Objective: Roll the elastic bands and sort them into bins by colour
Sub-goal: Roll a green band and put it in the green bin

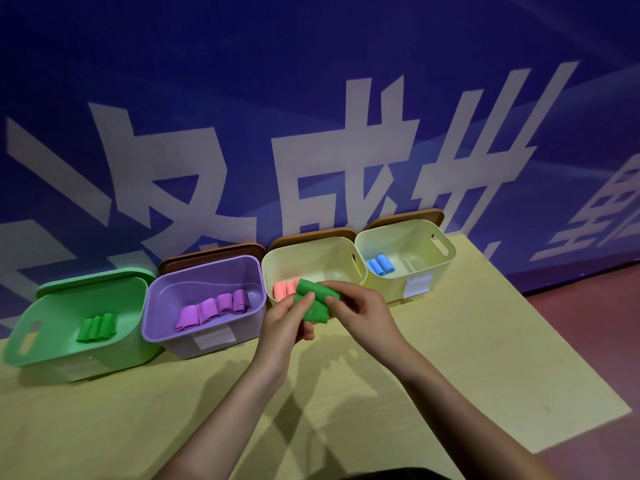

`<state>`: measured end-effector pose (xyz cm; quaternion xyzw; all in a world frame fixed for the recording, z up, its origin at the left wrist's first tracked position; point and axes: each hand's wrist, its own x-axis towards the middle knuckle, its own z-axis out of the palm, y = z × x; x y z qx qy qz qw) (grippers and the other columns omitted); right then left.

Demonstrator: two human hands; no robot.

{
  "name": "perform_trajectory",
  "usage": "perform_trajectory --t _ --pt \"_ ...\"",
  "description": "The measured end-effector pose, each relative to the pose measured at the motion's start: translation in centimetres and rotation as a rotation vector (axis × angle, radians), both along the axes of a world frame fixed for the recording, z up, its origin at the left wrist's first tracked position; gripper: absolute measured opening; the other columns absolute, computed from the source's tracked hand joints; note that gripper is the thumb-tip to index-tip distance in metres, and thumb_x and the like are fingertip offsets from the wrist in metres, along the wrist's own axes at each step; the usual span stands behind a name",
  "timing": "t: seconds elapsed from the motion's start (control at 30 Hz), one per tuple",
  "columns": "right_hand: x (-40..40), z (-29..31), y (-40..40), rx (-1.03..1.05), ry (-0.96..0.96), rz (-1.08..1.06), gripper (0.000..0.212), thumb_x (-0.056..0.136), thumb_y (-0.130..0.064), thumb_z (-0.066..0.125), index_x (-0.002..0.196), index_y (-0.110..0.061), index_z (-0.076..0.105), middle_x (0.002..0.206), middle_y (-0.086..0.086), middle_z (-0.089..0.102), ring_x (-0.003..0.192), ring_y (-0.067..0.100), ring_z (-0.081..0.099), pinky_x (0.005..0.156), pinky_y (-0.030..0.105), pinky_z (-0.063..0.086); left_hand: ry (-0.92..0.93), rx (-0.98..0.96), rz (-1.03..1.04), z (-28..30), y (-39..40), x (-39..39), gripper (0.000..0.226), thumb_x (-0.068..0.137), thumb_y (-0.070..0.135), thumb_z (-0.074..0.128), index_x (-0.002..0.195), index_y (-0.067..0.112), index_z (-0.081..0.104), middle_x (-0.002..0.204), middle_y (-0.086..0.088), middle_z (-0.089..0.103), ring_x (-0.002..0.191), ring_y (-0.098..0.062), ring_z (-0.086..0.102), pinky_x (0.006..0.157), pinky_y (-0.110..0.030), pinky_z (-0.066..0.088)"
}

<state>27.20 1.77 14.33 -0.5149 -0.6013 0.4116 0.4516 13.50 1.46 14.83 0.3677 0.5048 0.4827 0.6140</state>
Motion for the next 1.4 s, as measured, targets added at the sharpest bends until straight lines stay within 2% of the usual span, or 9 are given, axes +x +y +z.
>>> perform_trajectory --t 0.13,0.23,0.33,0.47,0.77,0.87,1.1,1.3,1.4 --pt "0.1 0.0 0.0 0.016 -0.003 -0.014 0.031 0.089 -0.009 0.06 0.111 -0.028 0.07 0.104 -0.008 0.071 0.088 0.011 0.062 0.08 0.025 0.051 -0.026 0.006 0.013 -0.2 -0.1 0.1 0.016 0.095 0.014 0.053 0.094 0.016 0.069 0.078 0.003 0.07 0.073 -0.011 0.064 0.071 -0.023 0.05" --pt "0.0 0.0 0.1 0.01 0.023 -0.004 0.034 0.089 -0.006 0.061 0.111 -0.029 0.07 0.106 -0.006 0.07 0.087 0.002 0.06 0.079 0.015 0.045 -0.024 0.003 0.036 -0.3 -0.1 0.1 0.017 0.095 0.015 0.053 0.097 0.019 0.069 0.088 0.004 0.072 0.087 -0.011 0.065 0.08 -0.028 0.05" --pt "-0.1 -0.1 0.1 0.02 0.045 -0.013 0.037 0.088 -0.004 0.063 0.111 -0.032 0.069 0.099 0.0 0.069 0.082 0.004 0.056 0.076 0.015 0.044 -0.05 0.003 0.023 -0.3 -0.1 0.2 0.019 0.097 0.013 0.049 0.101 0.016 0.067 0.09 -0.002 0.071 0.085 -0.012 0.065 0.068 -0.025 0.053" --pt "-0.3 0.0 0.1 0.041 0.038 -0.032 0.04 0.087 -0.001 0.063 0.112 -0.031 0.068 0.08 -0.005 0.056 0.073 0.002 0.05 0.072 0.012 0.039 -0.034 0.027 0.05 -0.3 0.1 0.1 0.019 0.097 0.014 0.048 0.1 0.012 0.066 0.09 -0.006 0.07 0.087 -0.015 0.065 0.066 -0.026 0.052" --pt "0.0 0.1 -0.2 0.051 0.008 0.015 0.044 0.087 0.004 0.054 0.114 -0.029 0.068 0.095 0.0 0.06 0.083 0.004 0.054 0.079 0.013 0.042 0.004 0.037 0.062 -0.1 0.1 0.3 0.02 0.099 0.017 0.046 0.097 0.012 0.065 0.084 -0.004 0.068 0.069 -0.007 0.066 0.062 -0.023 0.052" --pt "-0.1 0.3 -0.2 -0.049 0.109 0.009 0.035 0.088 -0.009 0.049 0.105 -0.031 0.07 0.101 -0.006 0.067 0.087 0.004 0.058 0.075 0.018 0.047 0.066 0.06 0.048 -0.2 0.0 0.3 0.021 0.1 0.015 0.044 0.093 0.016 0.063 0.082 -0.005 0.066 0.068 -0.01 0.063 0.063 -0.024 0.051" --pt "-0.1 0.5 -0.1 -0.146 0.187 0.004 0.024 0.096 -0.009 0.05 0.09 -0.017 0.072 0.07 -0.012 0.064 0.06 0.002 0.052 0.065 0.02 0.045 0.128 0.116 -0.031 -0.2 -0.3 0.5 0.022 0.1 0.009 0.042 0.094 0.015 0.062 0.082 -0.001 0.064 0.065 -0.003 0.061 0.06 -0.02 0.05" --pt "-0.5 0.2 -0.1 -0.066 0.202 -0.05 0.028 0.086 0.001 0.062 0.092 -0.024 0.071 0.091 -0.006 0.07 0.079 0.002 0.062 0.073 0.014 0.047 -0.137 -0.058 0.061 -0.6 -0.4 0.3 0.017 0.097 0.011 0.05 0.1 0.003 0.065 0.084 -0.011 0.069 0.073 -0.016 0.069 0.063 -0.018 0.054" --pt "-0.6 -0.4 0.0 0.001 0.175 -0.098 0.029 0.083 0.002 0.065 0.094 -0.024 0.071 0.097 -0.001 0.069 0.09 0.006 0.064 0.079 0.019 0.049 -0.268 -0.098 0.104 -0.5 -0.5 0.5 0.016 0.095 0.007 0.052 0.102 0.001 0.065 0.088 -0.015 0.071 0.078 -0.019 0.072 0.065 -0.018 0.056"
